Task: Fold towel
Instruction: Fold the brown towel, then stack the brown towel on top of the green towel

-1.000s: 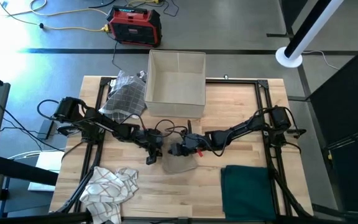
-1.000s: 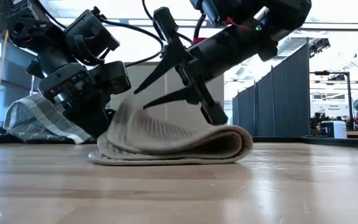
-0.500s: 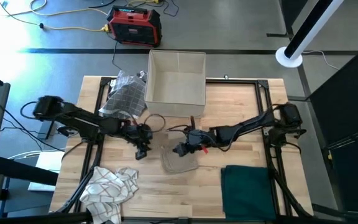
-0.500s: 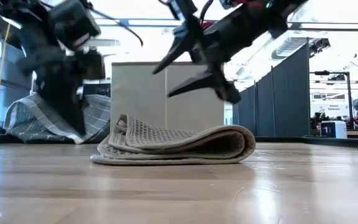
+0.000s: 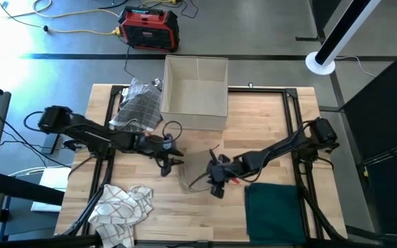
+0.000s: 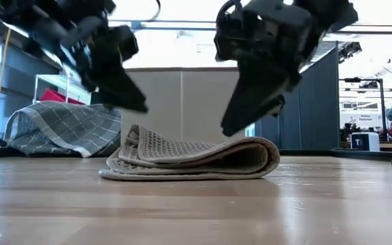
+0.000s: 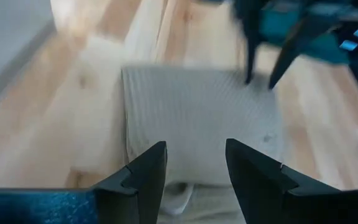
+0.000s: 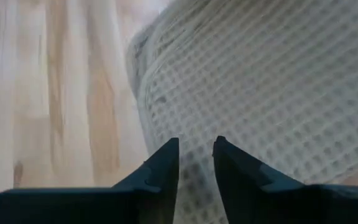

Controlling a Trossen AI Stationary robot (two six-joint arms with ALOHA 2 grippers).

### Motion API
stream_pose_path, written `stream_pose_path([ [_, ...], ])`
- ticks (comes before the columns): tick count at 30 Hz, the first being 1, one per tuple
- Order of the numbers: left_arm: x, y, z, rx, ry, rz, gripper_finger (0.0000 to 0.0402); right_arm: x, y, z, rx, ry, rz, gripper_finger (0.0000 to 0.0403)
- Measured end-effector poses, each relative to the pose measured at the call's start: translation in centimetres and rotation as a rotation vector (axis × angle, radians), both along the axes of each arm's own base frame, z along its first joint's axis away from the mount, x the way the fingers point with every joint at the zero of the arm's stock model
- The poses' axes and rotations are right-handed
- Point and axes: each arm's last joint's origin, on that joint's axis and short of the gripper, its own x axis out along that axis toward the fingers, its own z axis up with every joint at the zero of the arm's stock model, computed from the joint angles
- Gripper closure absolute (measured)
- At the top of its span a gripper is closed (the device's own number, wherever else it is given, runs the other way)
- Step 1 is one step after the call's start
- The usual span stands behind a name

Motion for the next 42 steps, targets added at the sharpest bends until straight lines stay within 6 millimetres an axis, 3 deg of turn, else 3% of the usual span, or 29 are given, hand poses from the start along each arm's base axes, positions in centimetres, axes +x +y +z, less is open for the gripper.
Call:
stream_pose_path([
  [5,0.4,0.4,-2.3,-0.007,0.101,0.005,0.0243,-0.5,0.0,-1.6,-0.015,0.098,-0.053,0.0338],
  [10,0.4,1.1,-2.1,-0.028,0.095,0.031,0.0243,-0.9,-0.5,-1.4,0.037,0.154,-0.131,0.0346],
  [16,-0.5,1.6,1.2,-0.056,-0.021,0.046,0.0243,-1.5,-0.8,2.7,0.061,0.102,-0.164,0.0346],
  [20,-2.1,1.5,3.4,-0.058,-0.051,0.04,0.0243,-1.6,-1.2,6.1,-0.024,0.148,-0.232,0.0346],
  [23,-3.5,1.2,4.2,-0.057,-0.012,0.019,0.0243,-1.6,-1.8,8.1,-0.101,0.214,-0.367,0.0346],
  [26,-4.7,0.8,4.5,-0.053,0.031,-0.002,0.0243,-1.0,-2.9,8.9,-0.027,0.249,-0.58,0.0344],
  [29,-5.4,0.4,4.5,-0.035,0.076,-0.008,0.0243,0.0,-3.9,8.7,0.108,0.255,-0.696,0.0332],
  [33,-5.8,0.3,4.3,-0.003,0.102,0.009,0.0243,1.1,-4.9,7.0,0.173,0.314,-0.723,0.03],
  [42,-5.8,0.4,4.1,0.043,0.119,0.016,0.0243,2.7,-6.1,3.0,0.153,0.409,-0.722,0.0223],
])
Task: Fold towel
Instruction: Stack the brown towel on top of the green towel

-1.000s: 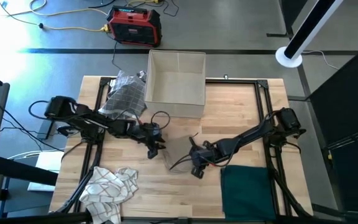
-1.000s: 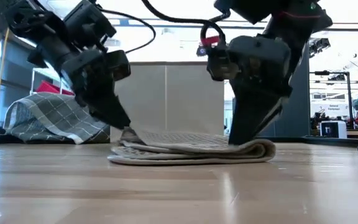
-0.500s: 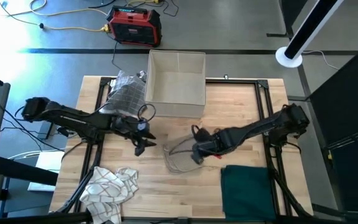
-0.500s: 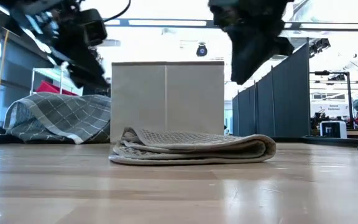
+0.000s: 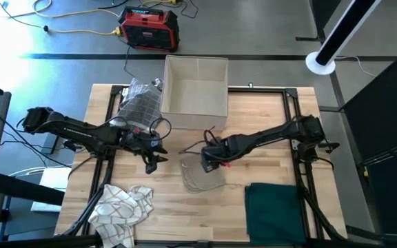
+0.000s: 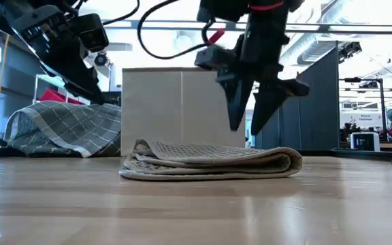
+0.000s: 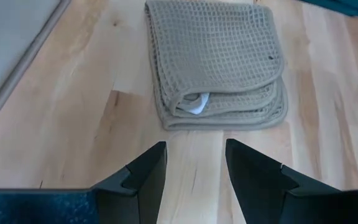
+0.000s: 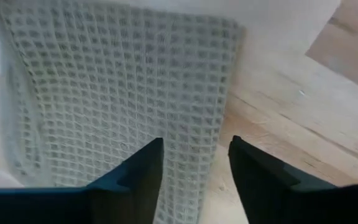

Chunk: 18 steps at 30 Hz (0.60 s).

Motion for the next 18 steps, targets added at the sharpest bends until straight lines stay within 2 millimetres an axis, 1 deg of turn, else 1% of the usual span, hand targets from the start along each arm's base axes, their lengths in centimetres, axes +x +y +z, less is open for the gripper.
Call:
stream_pose_path([
  [5,0.0,0.0,0.0,0.001,0.001,0.001,0.0243,0.6,0.0,-1.9,-0.014,0.029,0.016,0.0204],
  [9,0.0,0.0,-0.1,0.003,0.006,0.002,0.0243,1.3,0.0,-3.6,0.022,0.033,0.036,0.0212],
  [11,-0.1,0.0,-0.1,0.006,0.015,0.003,0.0243,1.6,0.1,-4.3,0.057,0.036,0.054,0.0235],
  [12,-0.1,0.0,-0.2,0.006,0.019,0.003,0.0243,1.7,0.1,-4.4,0.067,0.037,0.063,0.0255],
  [13,-0.1,0.0,-0.2,0.007,0.023,0.003,0.0243,1.7,0.1,-4.4,0.078,0.035,0.071,0.028],
  [15,-0.2,0.0,-0.3,0.009,0.033,0.004,0.0243,1.8,0.2,-4.4,0.097,0.03,0.081,0.0346],
  [16,-0.2,0.1,-0.3,0.009,0.033,0.005,0.0243,1.7,0.2,-4.2,0.106,0.025,0.094,0.0372],
  [17,-0.2,0.1,-0.2,0.009,0.032,0.004,0.0243,1.6,0.4,-3.9,0.113,0.026,0.103,0.0384],
  [18,-0.2,0.1,-0.3,0.01,0.033,0.004,0.0243,1.4,0.6,-3.5,0.121,0.029,0.09,0.0385],
])
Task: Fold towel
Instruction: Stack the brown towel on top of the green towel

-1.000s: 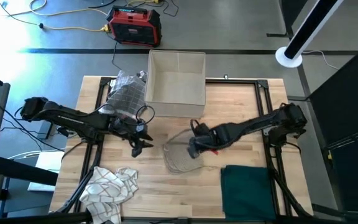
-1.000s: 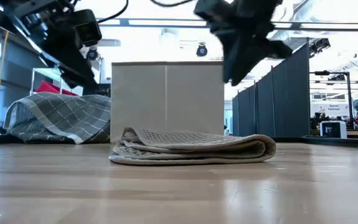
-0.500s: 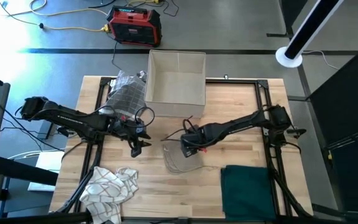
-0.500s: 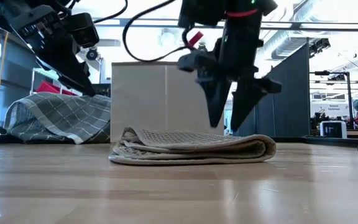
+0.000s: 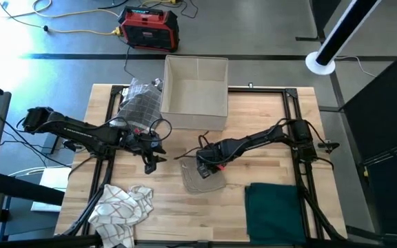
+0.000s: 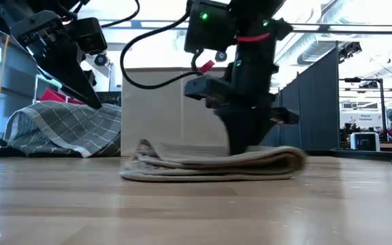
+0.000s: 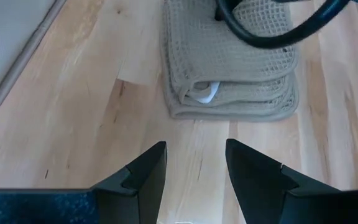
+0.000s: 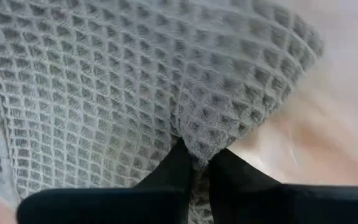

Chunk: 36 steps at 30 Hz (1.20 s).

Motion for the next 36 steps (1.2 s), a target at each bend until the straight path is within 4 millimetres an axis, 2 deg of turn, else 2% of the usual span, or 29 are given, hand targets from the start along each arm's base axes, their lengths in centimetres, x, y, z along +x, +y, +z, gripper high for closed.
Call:
stream_pose_path([
  [2,0.0,0.0,0.0,0.006,0.001,-0.005,0.0243,-0.4,0.6,1.2,0.021,-0.019,-0.016,0.0385],
  [6,0.0,0.1,0.0,0.036,-0.004,-0.001,0.0243,-1.8,2.2,5.3,0.046,-0.096,-0.072,0.0385],
  [11,0.3,0.5,0.3,0.141,-0.047,-0.026,0.0243,-4.2,5.7,8.1,0.113,-0.105,-0.167,0.0385],
  [17,0.7,1.4,0.6,0.178,-0.085,-0.046,0.0243,-7.4,11.0,9.9,0.228,-0.062,-0.288,0.0385],
  [21,1.0,1.9,1.0,0.178,-0.136,-0.088,0.0243,-10.5,13.6,11.0,0.241,0.005,-0.373,0.0385],
  [27,1.2,2.4,1.2,0.15,-0.17,-0.115,0.0243,-15.4,15.1,13.2,0.177,0.031,-0.504,0.0385],
  [36,1.2,2.6,1.2,0.137,-0.17,-0.124,0.0243,-18.8,15.1,13.8,0.111,0.245,-0.459,0.0385],
])
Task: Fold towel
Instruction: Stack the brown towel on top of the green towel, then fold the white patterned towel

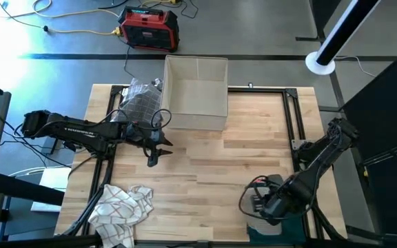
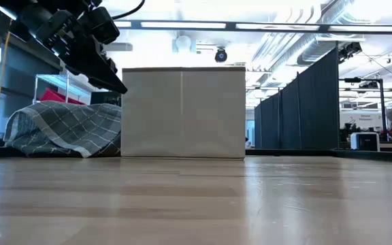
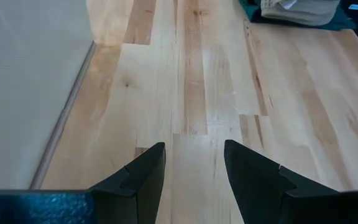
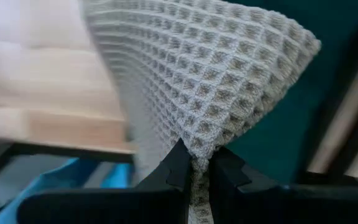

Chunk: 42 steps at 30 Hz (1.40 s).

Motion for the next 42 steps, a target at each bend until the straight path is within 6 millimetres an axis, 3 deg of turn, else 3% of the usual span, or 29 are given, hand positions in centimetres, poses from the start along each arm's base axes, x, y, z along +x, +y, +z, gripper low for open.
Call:
stream_pose_path([
  [7,0.0,0.1,0.0,0.008,0.002,0.029,0.0243,-1.3,0.0,-0.9,-0.059,0.224,-0.001,0.0385],
  [13,0.0,0.1,0.0,0.004,0.001,0.041,0.0243,-1.2,0.1,-2.7,-0.054,0.228,-0.005,0.0383],
  [20,0.0,0.2,0.0,-0.007,-0.001,0.072,0.0243,-1.6,0.4,-5.3,0.031,0.301,-0.032,0.0345],
  [26,0.0,0.2,0.0,-0.011,0.0,0.075,0.0243,-2.4,0.0,-5.6,0.007,0.4,-0.037,0.0294],
  [34,0.0,0.2,0.0,-0.005,-0.001,0.073,0.0243,-2.7,0.0,-5.3,0.079,0.438,0.048,0.0189],
  [38,0.0,0.2,0.0,0.01,-0.003,0.089,0.0243,-2.0,0.5,-5.5,0.105,0.341,0.067,0.0157],
  [42,0.0,0.2,0.0,0.003,-0.004,0.096,0.0243,-1.4,0.6,-6.1,0.061,0.216,0.027,0.0149],
])
